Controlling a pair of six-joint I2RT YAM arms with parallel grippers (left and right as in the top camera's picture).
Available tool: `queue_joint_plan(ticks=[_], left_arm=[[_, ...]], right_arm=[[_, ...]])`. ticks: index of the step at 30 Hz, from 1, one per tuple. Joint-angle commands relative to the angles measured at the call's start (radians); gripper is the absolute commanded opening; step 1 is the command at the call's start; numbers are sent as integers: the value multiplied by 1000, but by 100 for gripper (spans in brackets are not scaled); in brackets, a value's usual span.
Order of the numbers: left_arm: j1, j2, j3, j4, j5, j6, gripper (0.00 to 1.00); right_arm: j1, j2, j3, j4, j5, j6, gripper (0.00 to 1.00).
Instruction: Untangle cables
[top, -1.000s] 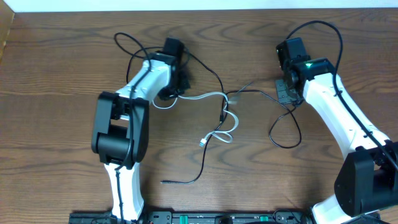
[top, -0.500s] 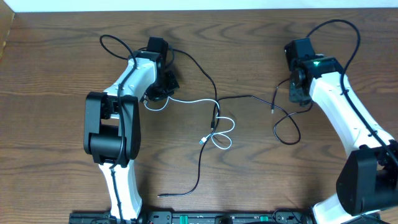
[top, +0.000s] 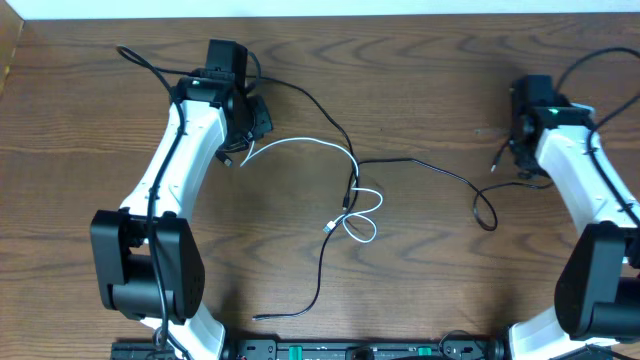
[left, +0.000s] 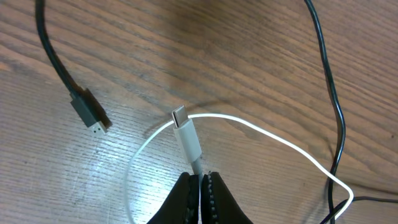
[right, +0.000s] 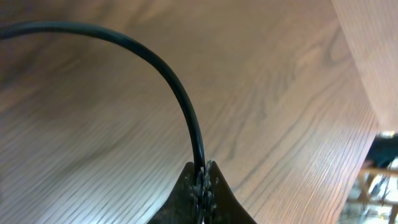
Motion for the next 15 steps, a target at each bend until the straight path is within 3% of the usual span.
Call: queue_joint_plan(ticks=[1,5,9,11,13,14,15], left_arm=[[5,20,0,-3,-21,13,7],[5,26,-4,-2,-20,13,8],[2,26,-4,0,-20,13,7],[2,29,-5,3,-20,13,8],[2,37,-6,5,-20,13,8],[2,40,-6,5,-20,13,8],[2,42,-6,5,-20,13,8]], right_arm=[[-108,2,-33,23,42,112,1],[-219,2,-43,31,-85,217,2],[-293,3,-43,60,-389,124,6],[-303,3,-43,79,-449,25,39],[-300,3,-43,79,-467,-37,89],[-297,2,-43,80,-486,-53,98],[-293,2,-42,81,-509,-66,99]])
